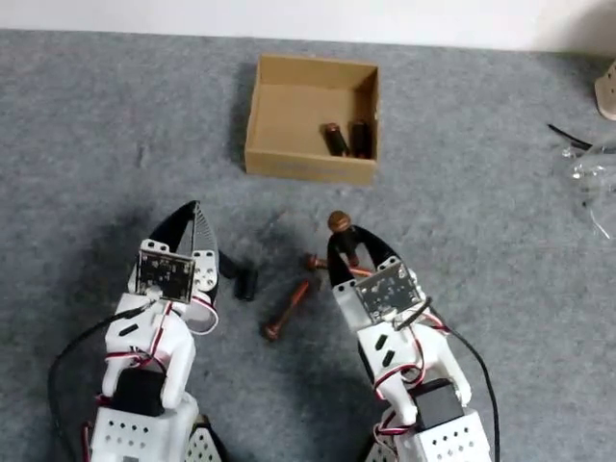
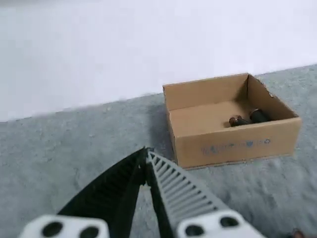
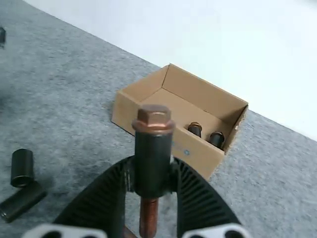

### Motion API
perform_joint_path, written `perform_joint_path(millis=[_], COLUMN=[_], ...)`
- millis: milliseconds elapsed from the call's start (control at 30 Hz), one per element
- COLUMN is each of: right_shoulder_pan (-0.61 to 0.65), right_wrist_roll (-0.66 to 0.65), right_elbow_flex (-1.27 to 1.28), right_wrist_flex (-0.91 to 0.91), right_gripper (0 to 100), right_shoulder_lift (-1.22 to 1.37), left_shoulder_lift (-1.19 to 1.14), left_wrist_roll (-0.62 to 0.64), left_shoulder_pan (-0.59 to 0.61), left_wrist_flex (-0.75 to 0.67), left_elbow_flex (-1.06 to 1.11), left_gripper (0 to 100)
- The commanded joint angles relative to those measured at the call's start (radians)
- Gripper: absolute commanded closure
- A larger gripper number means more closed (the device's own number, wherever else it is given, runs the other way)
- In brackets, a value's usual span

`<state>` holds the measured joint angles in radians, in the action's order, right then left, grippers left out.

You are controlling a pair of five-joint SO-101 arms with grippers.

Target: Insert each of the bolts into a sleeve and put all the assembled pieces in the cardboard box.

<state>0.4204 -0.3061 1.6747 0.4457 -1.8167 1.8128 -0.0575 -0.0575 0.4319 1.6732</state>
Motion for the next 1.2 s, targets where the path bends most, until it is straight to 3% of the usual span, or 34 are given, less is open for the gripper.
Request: perform_joint_path(millis=[0, 133, 600, 800, 1167], right_shoulder_pan=[-0.077, -0.128, -0.128, -0.131, -0.133], right_wrist_roll=[-0.011, -0.012, -0.077, -0.075, -0.074], right_elbow_flex=[0.099, 0.099, -0.038, -0.366, -1.282], right_wrist_flex=[-0.048, -0.048, -0.125, -0.127, -0.119], right_gripper=[99.4, 99.4, 99.4, 99.4, 99.4], right_shoulder_lift=[-0.013, -0.015, 0.059, 0.506, 1.564], left_shoulder_lift=[0.001, 0.001, 0.001, 0.001, -0.001], left_wrist_roll=[-0.005, -0.005, -0.005, -0.006, -0.006], left_shoulder_pan=[0.007, 0.004, -0.022, -0.022, -0.021], left_wrist_flex=[-0.018, -0.018, -0.02, -0.02, -0.02], left_elbow_flex=[0.024, 0.024, 0.024, 0.024, 0.024], left_gripper=[99, 99, 99, 99, 99])
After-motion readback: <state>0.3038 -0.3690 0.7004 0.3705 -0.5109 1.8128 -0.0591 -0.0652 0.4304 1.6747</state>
